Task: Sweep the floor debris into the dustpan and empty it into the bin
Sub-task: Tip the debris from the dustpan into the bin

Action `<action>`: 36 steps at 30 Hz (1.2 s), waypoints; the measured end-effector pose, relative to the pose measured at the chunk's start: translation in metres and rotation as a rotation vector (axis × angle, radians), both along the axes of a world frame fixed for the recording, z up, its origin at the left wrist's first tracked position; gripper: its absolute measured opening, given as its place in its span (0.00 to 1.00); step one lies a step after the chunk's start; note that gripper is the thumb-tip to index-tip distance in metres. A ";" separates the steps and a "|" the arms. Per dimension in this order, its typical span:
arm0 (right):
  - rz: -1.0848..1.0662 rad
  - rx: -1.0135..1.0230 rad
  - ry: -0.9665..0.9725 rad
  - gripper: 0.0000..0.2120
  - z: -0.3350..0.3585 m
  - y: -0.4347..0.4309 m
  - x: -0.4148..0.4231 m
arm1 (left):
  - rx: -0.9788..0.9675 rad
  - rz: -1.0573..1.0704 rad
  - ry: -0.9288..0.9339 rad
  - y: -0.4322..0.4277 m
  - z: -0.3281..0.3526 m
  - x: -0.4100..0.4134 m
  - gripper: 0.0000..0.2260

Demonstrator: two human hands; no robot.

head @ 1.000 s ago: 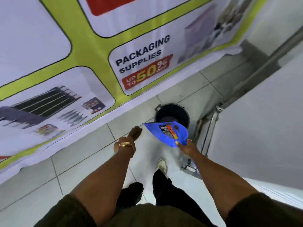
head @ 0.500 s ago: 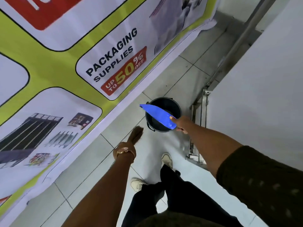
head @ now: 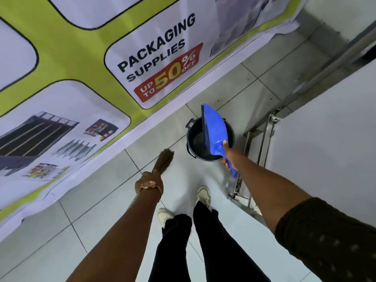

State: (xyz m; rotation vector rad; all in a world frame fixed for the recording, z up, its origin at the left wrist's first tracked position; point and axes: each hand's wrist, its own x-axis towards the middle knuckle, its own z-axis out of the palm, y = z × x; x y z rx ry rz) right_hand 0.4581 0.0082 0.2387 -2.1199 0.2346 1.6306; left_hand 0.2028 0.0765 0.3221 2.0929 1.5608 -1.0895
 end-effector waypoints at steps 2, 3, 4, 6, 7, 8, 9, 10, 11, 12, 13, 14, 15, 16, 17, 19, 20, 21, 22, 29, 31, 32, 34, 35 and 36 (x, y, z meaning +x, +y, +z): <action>-0.042 0.015 0.086 0.32 -0.015 0.003 -0.011 | 0.002 0.033 -0.008 0.000 -0.013 -0.003 0.24; -0.085 0.028 0.125 0.32 -0.023 0.003 -0.016 | 0.000 0.046 -0.007 -0.001 -0.020 -0.005 0.24; -0.129 0.033 0.172 0.33 -0.033 0.005 -0.023 | -0.002 0.054 -0.006 -0.001 -0.028 -0.008 0.24; -0.212 0.013 0.234 0.34 -0.052 -0.002 -0.034 | -0.015 0.045 -0.011 -0.005 -0.042 -0.014 0.23; -0.254 -0.002 0.248 0.34 -0.064 -0.007 -0.039 | -0.019 0.045 -0.021 -0.008 -0.053 -0.020 0.24; -0.308 -0.006 0.261 0.33 -0.073 -0.014 -0.046 | -0.027 0.039 -0.028 -0.011 -0.063 -0.027 0.24; -0.367 0.013 0.286 0.32 -0.080 -0.019 -0.049 | -0.029 0.028 -0.035 -0.012 -0.068 -0.031 0.25; -0.412 0.034 0.306 0.32 -0.084 -0.021 -0.051 | -0.029 0.023 -0.044 -0.013 -0.072 -0.034 0.25; -0.437 0.051 0.301 0.33 -0.086 -0.018 -0.053 | -0.025 0.025 -0.059 -0.013 -0.076 -0.037 0.25; -0.440 0.063 0.270 0.33 -0.085 -0.017 -0.059 | -0.022 0.036 -0.075 -0.015 -0.080 -0.043 0.25; -0.433 0.077 0.223 0.32 -0.085 -0.013 -0.064 | -0.014 0.044 -0.095 -0.015 -0.083 -0.047 0.25; -0.426 0.081 0.181 0.32 -0.085 -0.012 -0.071 | -0.009 0.057 -0.115 -0.016 -0.086 -0.053 0.25; -0.426 0.079 0.149 0.32 -0.086 -0.012 -0.077 | -0.007 0.075 -0.135 -0.017 -0.088 -0.057 0.25; -0.443 0.069 0.131 0.32 -0.088 -0.013 -0.083 | -0.004 0.096 -0.153 -0.018 -0.091 -0.061 0.26; -0.458 0.055 0.111 0.33 -0.092 -0.013 -0.088 | 0.001 0.116 -0.170 -0.017 -0.095 -0.068 0.26; -0.499 0.026 0.070 0.33 -0.097 -0.014 -0.097 | 0.012 0.152 -0.202 -0.016 -0.102 -0.082 0.27; -0.521 0.027 0.050 0.33 -0.098 -0.013 -0.100 | 0.014 0.171 -0.217 -0.015 -0.105 -0.090 0.27; -0.535 0.041 0.021 0.34 -0.097 -0.011 -0.103 | 0.017 0.187 -0.233 -0.014 -0.108 -0.096 0.27; -0.530 0.059 -0.019 0.34 -0.095 -0.009 -0.109 | 0.020 0.209 -0.246 -0.013 -0.111 -0.104 0.27; 0.156 0.307 -0.669 0.25 -0.098 -0.025 -0.175 | 0.030 0.428 -0.289 -0.006 -0.150 -0.154 0.21; 0.413 0.342 -0.703 0.16 -0.111 -0.039 -0.192 | 0.030 0.478 -0.279 -0.007 -0.165 -0.164 0.15; 0.494 0.334 -0.679 0.14 -0.124 -0.043 -0.200 | 0.013 0.512 -0.259 -0.007 -0.177 -0.170 0.14; 0.616 0.308 -0.692 0.15 -0.151 -0.048 -0.210 | -0.012 0.573 -0.216 -0.008 -0.206 -0.179 0.14; 0.669 0.282 -0.717 0.17 -0.166 -0.050 -0.212 | -0.022 0.602 -0.199 -0.007 -0.222 -0.183 0.14; 0.717 0.247 -0.731 0.18 -0.179 -0.051 -0.212 | -0.030 0.620 -0.188 -0.007 -0.239 -0.186 0.15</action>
